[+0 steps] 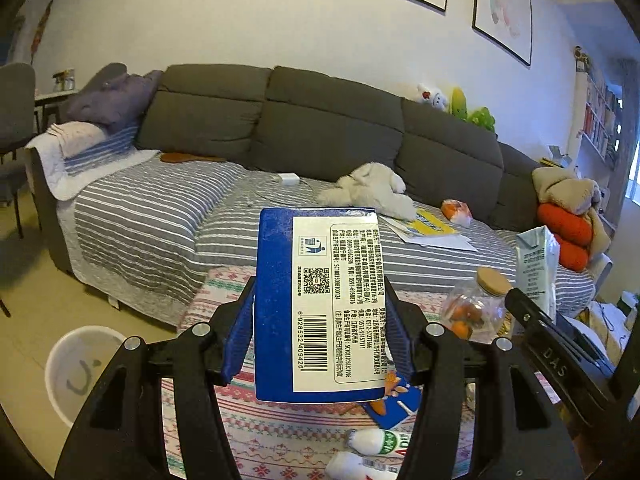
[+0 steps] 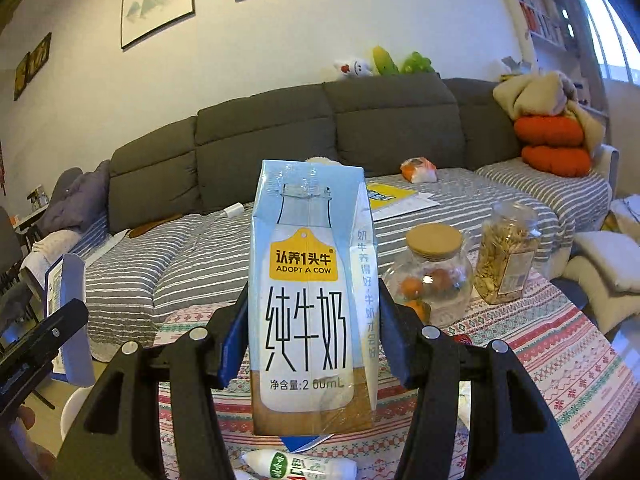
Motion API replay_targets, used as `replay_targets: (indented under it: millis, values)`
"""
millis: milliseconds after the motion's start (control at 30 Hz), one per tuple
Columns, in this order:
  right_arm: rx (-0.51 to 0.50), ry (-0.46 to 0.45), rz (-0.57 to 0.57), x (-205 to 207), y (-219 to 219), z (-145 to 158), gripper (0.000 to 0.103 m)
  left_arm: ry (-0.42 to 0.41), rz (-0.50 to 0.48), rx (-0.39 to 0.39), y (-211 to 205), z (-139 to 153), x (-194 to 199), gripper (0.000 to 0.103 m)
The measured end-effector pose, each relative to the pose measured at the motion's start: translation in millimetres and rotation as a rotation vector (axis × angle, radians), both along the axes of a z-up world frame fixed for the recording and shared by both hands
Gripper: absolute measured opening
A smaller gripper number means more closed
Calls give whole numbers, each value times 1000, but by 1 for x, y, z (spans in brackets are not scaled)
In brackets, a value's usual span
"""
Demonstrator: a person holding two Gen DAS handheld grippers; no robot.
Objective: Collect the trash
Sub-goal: 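Lift and carry the box and carton with both tools toward the white bin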
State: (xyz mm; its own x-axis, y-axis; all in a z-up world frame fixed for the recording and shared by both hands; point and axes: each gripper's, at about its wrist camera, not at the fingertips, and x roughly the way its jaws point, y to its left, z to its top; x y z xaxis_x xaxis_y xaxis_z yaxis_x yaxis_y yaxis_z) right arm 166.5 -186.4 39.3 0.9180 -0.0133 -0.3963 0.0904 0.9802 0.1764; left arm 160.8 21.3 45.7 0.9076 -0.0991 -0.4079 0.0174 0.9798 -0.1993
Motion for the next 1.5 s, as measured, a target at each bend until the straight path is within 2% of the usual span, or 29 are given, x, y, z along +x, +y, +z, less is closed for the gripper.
replay_targets:
  millis: [633, 1067, 1333, 1500]
  values:
    - [-26, -4, 71, -7, 59, 1, 56, -10, 56, 24, 32, 1, -14, 55]
    - [-41, -15, 128, -14, 104, 5, 56, -6, 106, 21, 69, 3, -25, 55]
    - [-54, -12, 158, -15, 127, 1, 56, 17, 140, 29, 96, 0, -28, 55]
    - [-59, 0, 178, -14, 137, -4, 56, 86, 177, 29, 122, -10, -23, 55]
